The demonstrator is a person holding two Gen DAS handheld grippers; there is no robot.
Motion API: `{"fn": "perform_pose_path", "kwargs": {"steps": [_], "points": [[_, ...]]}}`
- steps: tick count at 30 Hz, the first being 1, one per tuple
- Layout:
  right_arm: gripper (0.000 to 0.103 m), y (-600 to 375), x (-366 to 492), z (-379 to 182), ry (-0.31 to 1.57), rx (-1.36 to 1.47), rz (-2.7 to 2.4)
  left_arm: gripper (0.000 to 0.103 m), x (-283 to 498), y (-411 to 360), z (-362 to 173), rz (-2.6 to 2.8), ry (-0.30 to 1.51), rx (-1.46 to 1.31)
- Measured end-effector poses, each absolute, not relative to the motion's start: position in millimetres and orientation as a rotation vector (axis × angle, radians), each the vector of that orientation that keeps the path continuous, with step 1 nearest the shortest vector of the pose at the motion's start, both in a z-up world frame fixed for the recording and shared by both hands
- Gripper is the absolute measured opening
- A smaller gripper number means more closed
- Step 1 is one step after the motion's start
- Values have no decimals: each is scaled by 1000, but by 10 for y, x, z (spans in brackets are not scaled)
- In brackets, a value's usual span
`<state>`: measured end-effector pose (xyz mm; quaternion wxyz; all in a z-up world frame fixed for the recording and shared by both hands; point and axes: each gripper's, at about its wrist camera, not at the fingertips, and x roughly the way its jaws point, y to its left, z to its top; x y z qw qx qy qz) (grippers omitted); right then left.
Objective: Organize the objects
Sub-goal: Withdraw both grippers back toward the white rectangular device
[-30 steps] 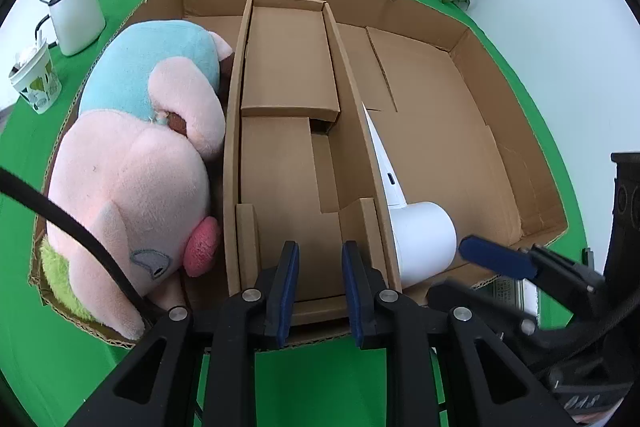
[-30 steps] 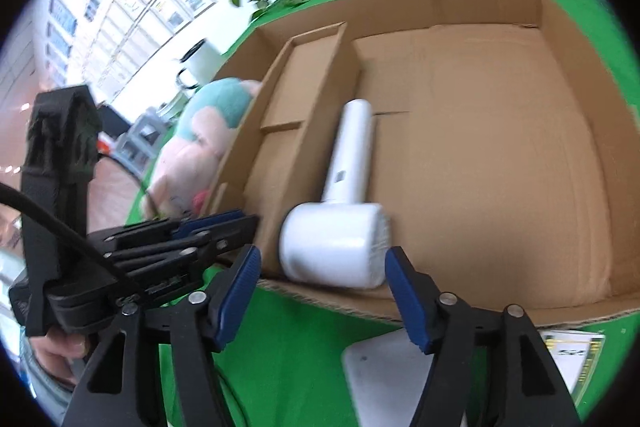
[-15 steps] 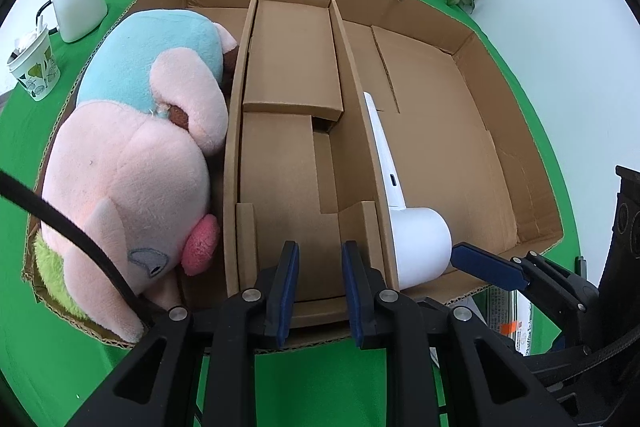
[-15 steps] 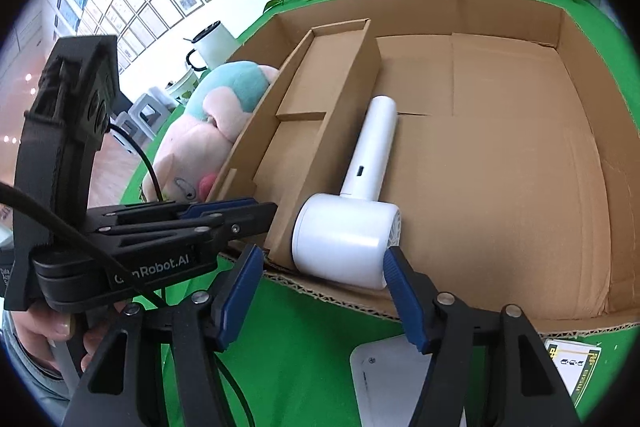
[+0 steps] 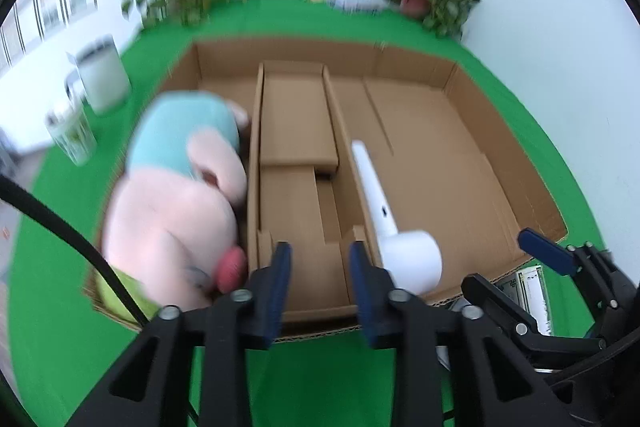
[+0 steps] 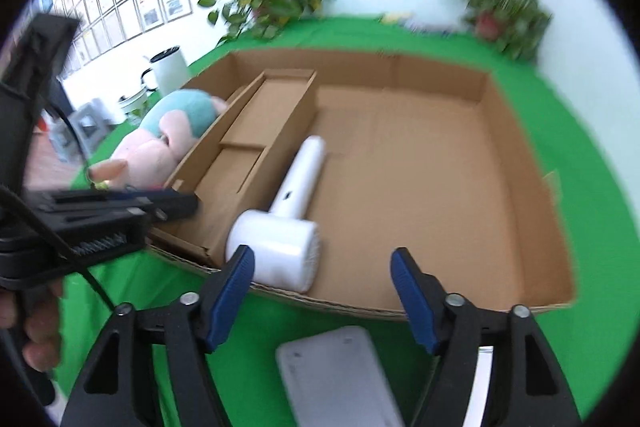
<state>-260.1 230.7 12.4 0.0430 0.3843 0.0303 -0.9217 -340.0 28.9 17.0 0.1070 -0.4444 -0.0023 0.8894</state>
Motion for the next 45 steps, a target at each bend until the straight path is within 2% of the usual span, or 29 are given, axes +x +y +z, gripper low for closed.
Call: {"fn": "perform_pose_path", "kwargs": {"steps": [1, 2, 3, 4, 7, 8, 9, 10, 11, 12, 14, 15, 16, 17, 18, 20, 21, 22, 23, 24, 30, 45], "points": [[74, 2280, -2521, 166, 124, 1125, -2847, 61, -3322, 296, 253, 2665, 22, -1260], [74, 2276, -2482, 199, 128, 1091, -2868, 69, -3238, 296, 337, 2721, 38, -1207], [74, 2278, -2432, 235, 114, 1048, -2898, 83, -3160, 283, 408, 2767, 34, -1154], [74, 2298, -2386, 267, 86, 1017, -2921, 88, -3075, 260, 482, 2803, 12, -1084], [74, 2376, -2348, 291, 2, 1007, -2938, 89, -2885, 183, 629, 2841, -27, -952], [71, 2395, -2342, 282, -13, 1014, -2939, 89, -2854, 164, 660, 2851, -29, -928], [51, 2410, -2339, 266, -20, 1022, -2940, 89, -2795, 139, 687, 2864, -33, -895], [36, 2418, -2336, 248, -20, 1037, -2943, 89, -2756, 111, 717, 2873, -37, -872], [11, 2425, -2351, 222, -17, 1056, -2943, 89, -2714, 92, 727, 2885, -44, -847], [8, 2439, -2337, 207, -17, 1063, -2945, 89, -2656, 55, 745, 2893, -50, -835], [8, 2443, -2305, 178, -20, 1056, -2948, 68, -2579, 32, 758, 2899, -41, -825], [9, 2437, -2290, 173, -6, 1054, -2945, 38, -2566, 42, 744, 2884, -18, -839], [10, 2418, -2268, 174, 16, 1045, -2954, 12, -2550, 47, 730, 2861, -5, -862], [21, 2397, -2242, 181, 48, 1033, -2970, 9, -2546, 67, 709, 2841, -5, -885], [48, 2376, -2217, 185, 64, 1019, -2975, 9, -2527, 85, 683, 2835, -16, -895], [82, 2365, -2145, 201, 50, 962, -2973, 14, -2485, 110, 658, 2861, -7, -887], [82, 2368, -2123, 213, 43, 935, -2977, 37, -2474, 134, 649, 2880, 11, -891], [82, 2369, -2108, 224, 43, 924, -2978, 78, -2454, 156, 642, 2905, 30, -890], [82, 2372, -2103, 227, 41, 921, -2973, 93, -2421, 165, 650, 2933, 35, -858], [82, 2376, -2102, 227, 35, 918, -2968, 101, -2347, 163, 677, 2982, 29, -776], [82, 2393, -2114, 193, 5, 928, -2965, 100, -2252, 156, 755, 2994, 50, -690], [82, 2375, -2030, 186, 36, 918, -2963, 100, -2247, 212, 641, 2969, 62, -723]]}}
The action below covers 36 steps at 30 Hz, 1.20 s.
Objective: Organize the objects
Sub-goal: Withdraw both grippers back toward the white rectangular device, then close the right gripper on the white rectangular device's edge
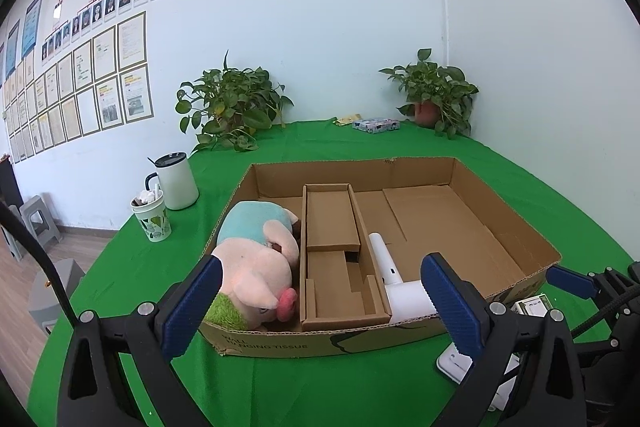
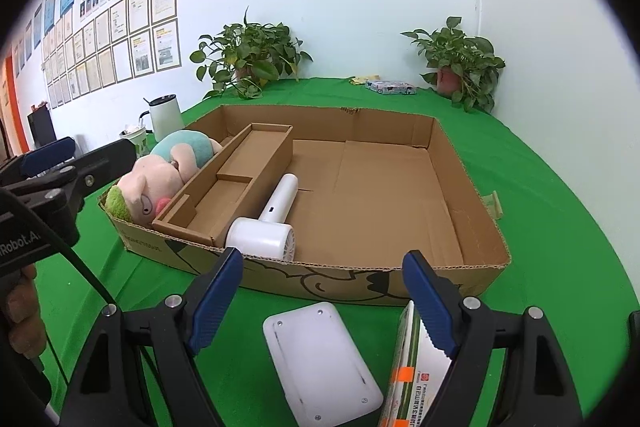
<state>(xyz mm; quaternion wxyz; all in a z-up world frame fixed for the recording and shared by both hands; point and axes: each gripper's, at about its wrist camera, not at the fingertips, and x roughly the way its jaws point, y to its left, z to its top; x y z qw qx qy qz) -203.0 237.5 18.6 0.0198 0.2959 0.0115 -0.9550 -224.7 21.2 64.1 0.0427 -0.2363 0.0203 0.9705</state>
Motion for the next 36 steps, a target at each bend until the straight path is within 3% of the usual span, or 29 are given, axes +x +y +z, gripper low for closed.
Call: {"fn": "perform_pose_path", "kwargs": {"steps": [11, 24, 29, 33, 36], "points": [[82, 2328, -1966, -64, 13, 950, -2725, 100, -2352, 170, 548, 2876, -5, -788], [82, 2560, -1904, -467, 33, 1136, -2717, 100, -2625, 381, -26, 2557, -75, -1068], [82, 2457, -2009, -530, 180, 1226, -2687, 93, -2760, 446, -136, 2475, -90, -1119], [81, 2352, -2039, -586, 258, 1264, -2664, 78, -2812, 457, -243, 2411, -117, -1165], [76, 2317, -2055, -628, 321, 1302, -2661, 78, -2838, 441, -320, 2361, -147, -1196]]}}
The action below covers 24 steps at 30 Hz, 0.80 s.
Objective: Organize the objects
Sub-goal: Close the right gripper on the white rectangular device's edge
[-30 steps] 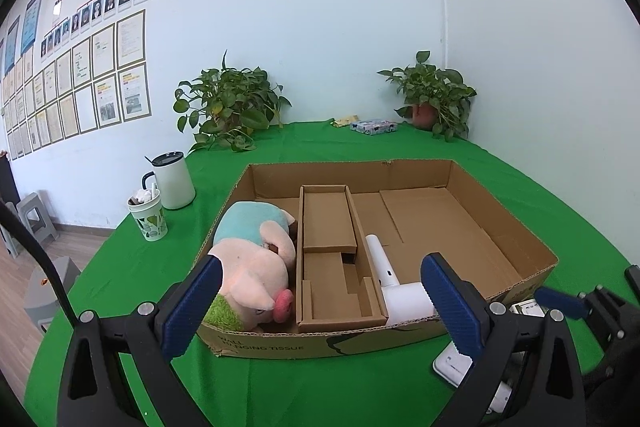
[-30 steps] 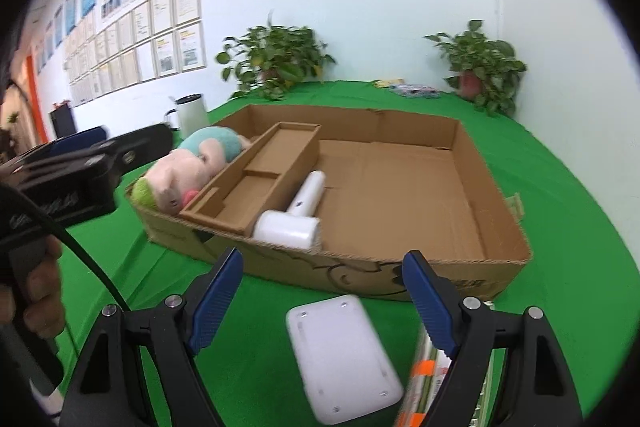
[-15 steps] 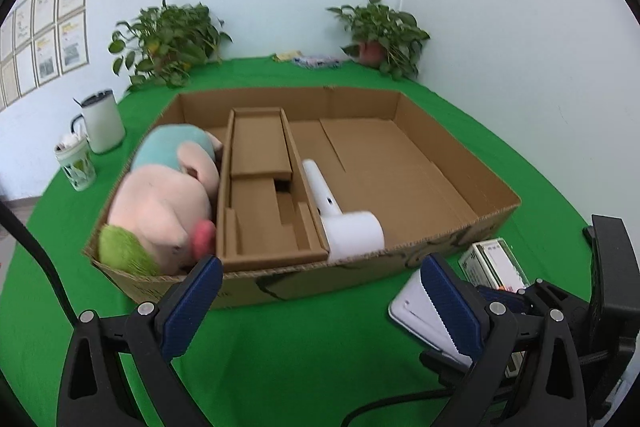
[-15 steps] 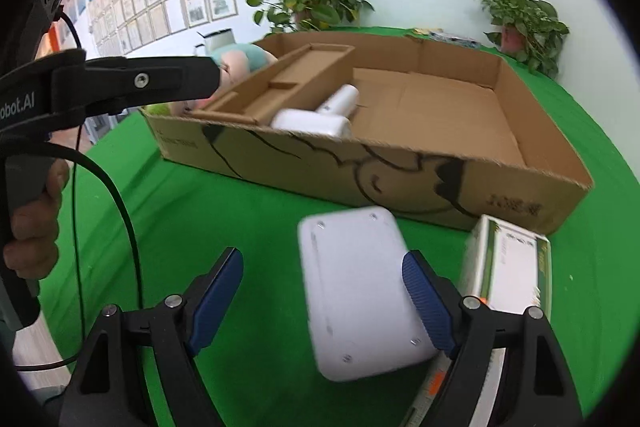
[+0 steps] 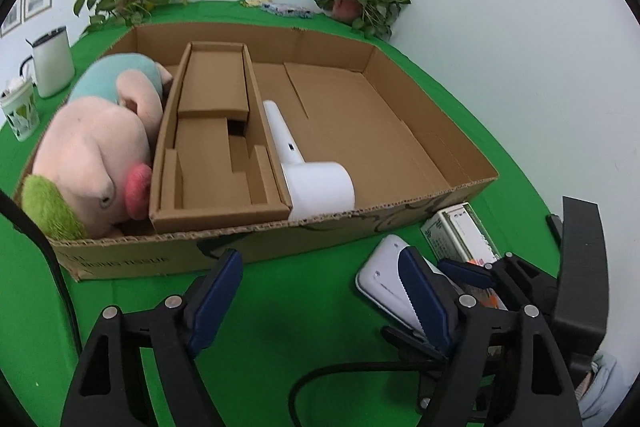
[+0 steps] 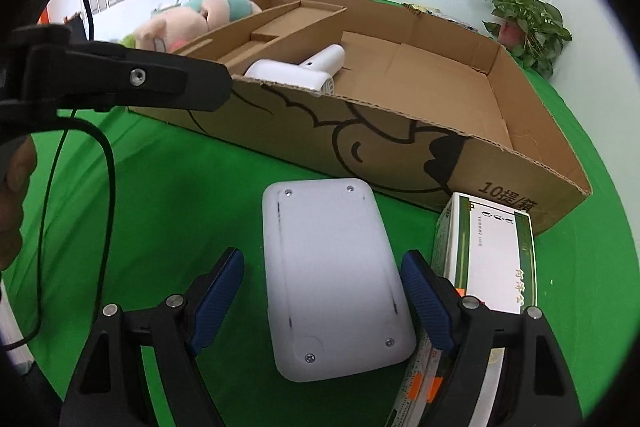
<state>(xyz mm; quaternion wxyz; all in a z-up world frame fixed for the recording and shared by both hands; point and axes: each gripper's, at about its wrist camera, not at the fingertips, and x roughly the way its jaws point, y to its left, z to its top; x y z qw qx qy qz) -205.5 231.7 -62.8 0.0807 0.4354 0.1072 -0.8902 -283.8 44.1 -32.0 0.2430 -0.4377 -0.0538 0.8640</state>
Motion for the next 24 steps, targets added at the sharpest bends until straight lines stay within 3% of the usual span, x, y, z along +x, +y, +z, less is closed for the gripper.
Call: {"fn": "perform_pose_path", "kwargs": {"steps": [3, 10, 14, 18, 24], "points": [[66, 2322, -2026, -653, 359, 1332, -2656, 77, -2848, 445, -391, 2320, -153, -1214], [66, 2345, -1538, -591, 118, 1307, -2523, 77, -2683, 471, -532, 2088, -229, -1256], [79, 2432, -1373, -555, -15, 1280, -2548, 77, -2643, 509, -680, 1971, -271, -1323], [80, 2442, -1371, -580, 8, 1264, -2573, 68, -2748, 551, -893, 1916, -329, -1439], [80, 2323, -1358, -615, 103, 1226, -2553, 67, -2692, 559, -937, 1905, -333, -1442]]}}
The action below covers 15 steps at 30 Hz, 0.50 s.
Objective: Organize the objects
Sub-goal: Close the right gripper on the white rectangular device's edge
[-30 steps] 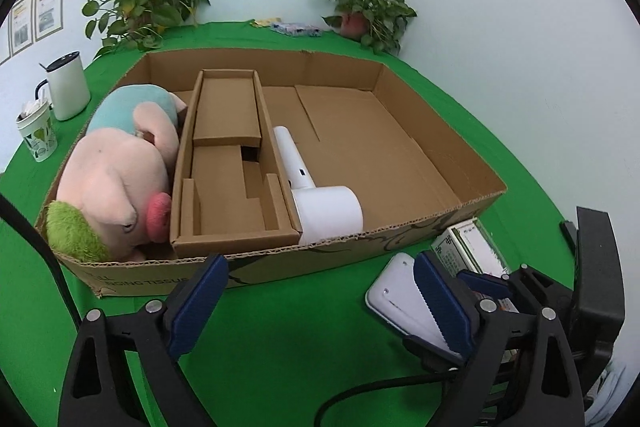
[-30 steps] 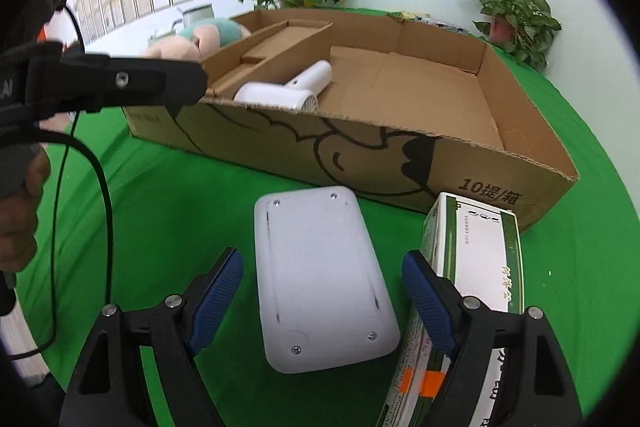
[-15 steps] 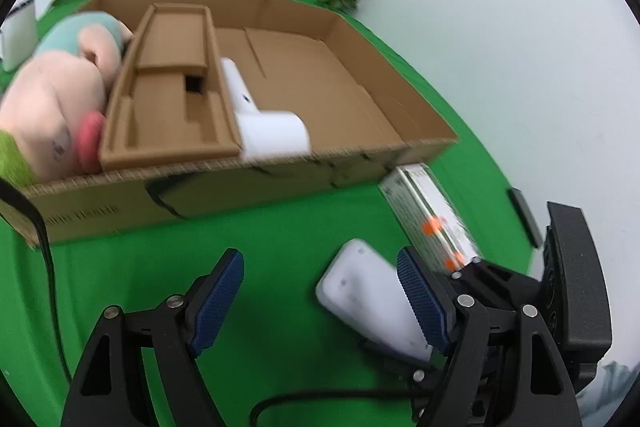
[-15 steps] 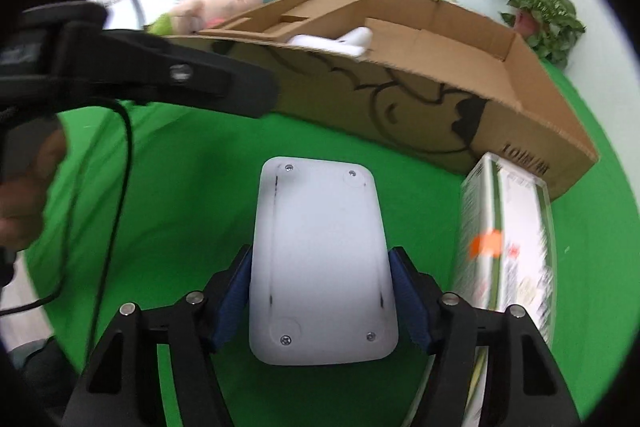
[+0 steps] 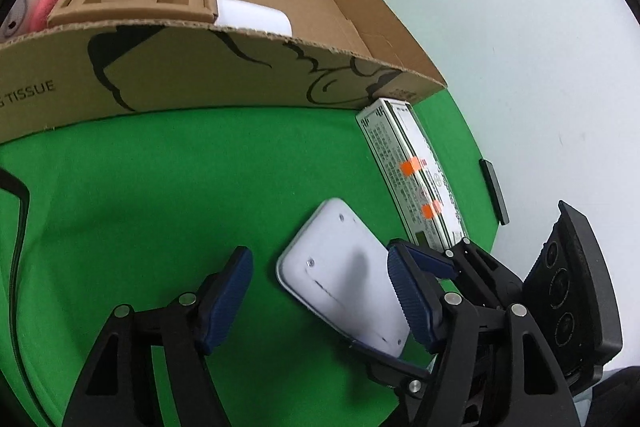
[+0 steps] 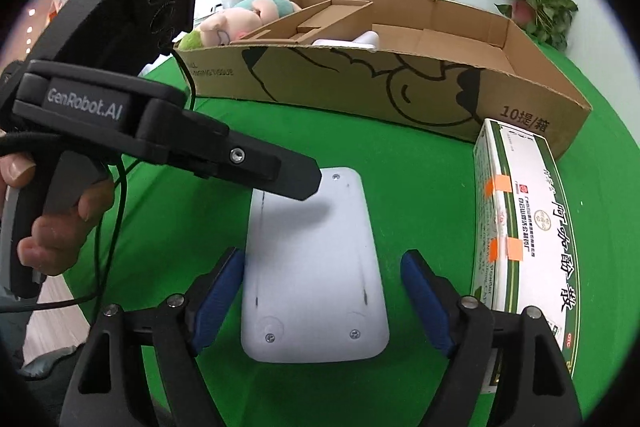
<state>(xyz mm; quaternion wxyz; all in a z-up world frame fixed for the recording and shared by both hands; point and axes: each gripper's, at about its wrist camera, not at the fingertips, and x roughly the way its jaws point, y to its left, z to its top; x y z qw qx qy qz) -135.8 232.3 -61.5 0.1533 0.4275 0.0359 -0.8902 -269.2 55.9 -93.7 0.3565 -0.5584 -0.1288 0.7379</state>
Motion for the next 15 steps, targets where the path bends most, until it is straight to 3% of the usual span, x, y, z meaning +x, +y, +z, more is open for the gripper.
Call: {"fn": "perform_pose_path", "kwargs": {"steps": [11, 15], "points": [[81, 2289, -1175, -655, 60, 1234, -2521, 67, -2339, 627, -947, 1892, -383, -1441], [81, 2236, -1195, -642, 71, 1236, -2532, 60, -2333, 606, -959, 1890, -405, -1453]]}}
